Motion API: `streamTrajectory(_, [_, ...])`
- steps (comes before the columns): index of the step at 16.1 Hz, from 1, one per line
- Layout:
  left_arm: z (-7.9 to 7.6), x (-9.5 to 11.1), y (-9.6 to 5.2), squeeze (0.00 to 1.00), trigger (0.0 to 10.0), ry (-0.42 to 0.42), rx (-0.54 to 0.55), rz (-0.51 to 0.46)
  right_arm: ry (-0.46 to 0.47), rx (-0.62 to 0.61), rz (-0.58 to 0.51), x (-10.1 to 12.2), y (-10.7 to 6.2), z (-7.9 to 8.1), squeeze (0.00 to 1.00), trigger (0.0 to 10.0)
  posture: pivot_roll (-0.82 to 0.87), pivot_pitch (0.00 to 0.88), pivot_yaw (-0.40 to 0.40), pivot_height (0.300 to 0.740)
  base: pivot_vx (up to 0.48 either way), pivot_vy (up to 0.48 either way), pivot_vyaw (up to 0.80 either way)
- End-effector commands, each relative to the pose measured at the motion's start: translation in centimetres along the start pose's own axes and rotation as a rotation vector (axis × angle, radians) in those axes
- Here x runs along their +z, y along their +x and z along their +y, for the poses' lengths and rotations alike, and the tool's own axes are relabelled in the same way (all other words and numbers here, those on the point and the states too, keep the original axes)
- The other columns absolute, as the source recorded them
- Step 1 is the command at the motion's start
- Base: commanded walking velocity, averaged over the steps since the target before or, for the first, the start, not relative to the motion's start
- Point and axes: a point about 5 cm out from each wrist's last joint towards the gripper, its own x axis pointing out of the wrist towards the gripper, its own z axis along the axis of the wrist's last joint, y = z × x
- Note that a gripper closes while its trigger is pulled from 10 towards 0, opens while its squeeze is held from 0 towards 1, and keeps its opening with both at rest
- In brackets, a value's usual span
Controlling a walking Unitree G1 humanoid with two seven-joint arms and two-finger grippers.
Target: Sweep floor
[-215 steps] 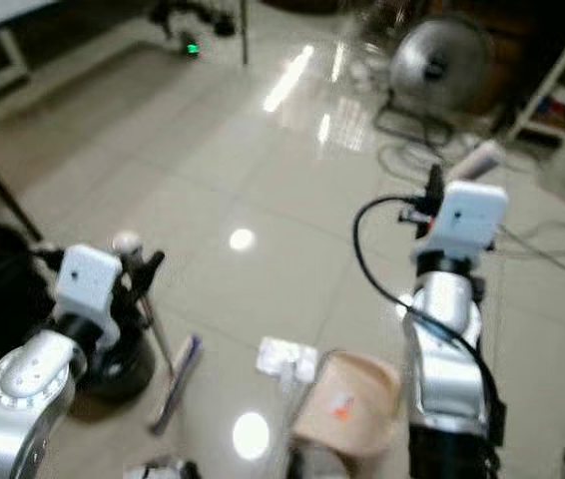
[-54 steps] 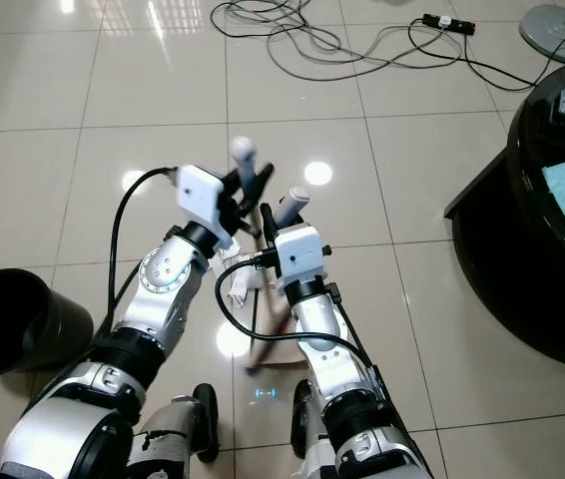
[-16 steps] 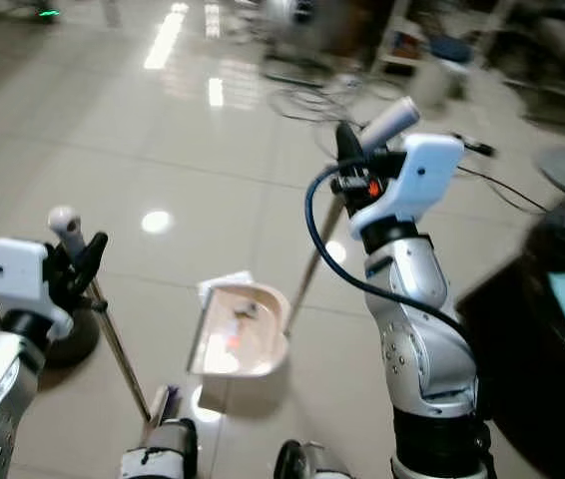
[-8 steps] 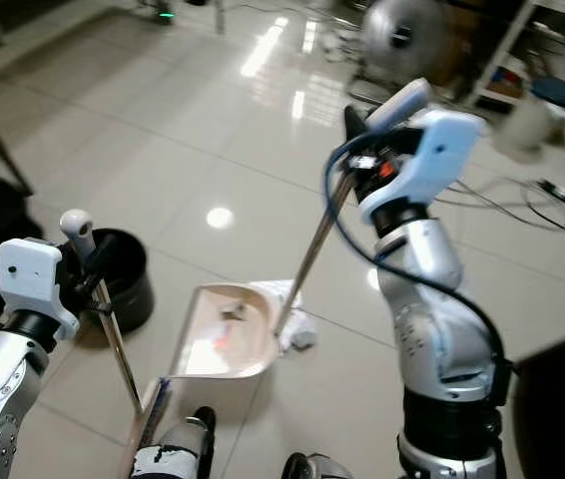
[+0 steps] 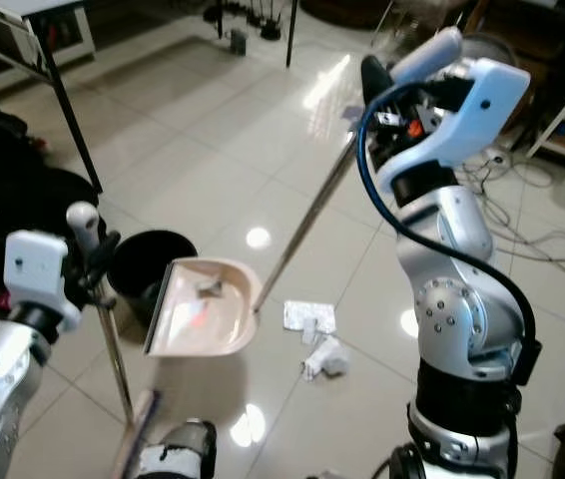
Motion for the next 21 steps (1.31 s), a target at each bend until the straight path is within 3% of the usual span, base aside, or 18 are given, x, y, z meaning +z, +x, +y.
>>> streamTrajectory(1, [-0.3,0.6,0.2,0.00,10.0,0.014,-0.021,-0.032,-0.002,-0.009,-0.040,1.0,-0.2,-0.1,0.00,10.0,0.16,0.076,-0.053,0.740,0.000,0.289,0.00])
streamTrajectory(5, [-0.5,0.9,0.6,0.00,10.0,0.031,-0.046,-0.038,0.028,-0.043,-0.046,1.1,-0.5,-0.5,0.00,10.0,0.17,0.073,-0.033,0.740,0.000,0.288,0.00])
streamTrajectory(10, [-0.3,1.0,1.6,0.00,10.0,0.044,-0.078,-0.035,-0.061,-0.097,-0.046,1.5,-0.6,-1.4,0.00,10.0,0.15,0.074,-0.004,0.740,0.000,0.285,0.00])
streamTrajectory(13, [-0.4,1.1,2.2,0.00,10.0,0.040,-0.090,-0.045,-0.105,-0.079,-0.050,2.3,0.1,-1.0,0.00,10.0,0.12,0.088,0.000,0.740,0.000,0.285,0.00])
streamTrajectory(18, [-0.4,0.7,1.8,0.00,10.0,0.031,-0.084,-0.041,-0.091,-0.075,-0.047,2.4,0.1,-0.6,0.00,10.0,0.11,0.097,-0.014,0.740,0.000,0.286,0.00])
streamTrajectory(21, [-0.8,0.9,1.7,0.00,10.0,0.086,-0.088,-0.051,-0.064,-0.084,-0.043,2.2,-0.1,-0.4,0.00,10.0,0.12,0.094,-0.008,0.740,0.000,-0.320,0.00])
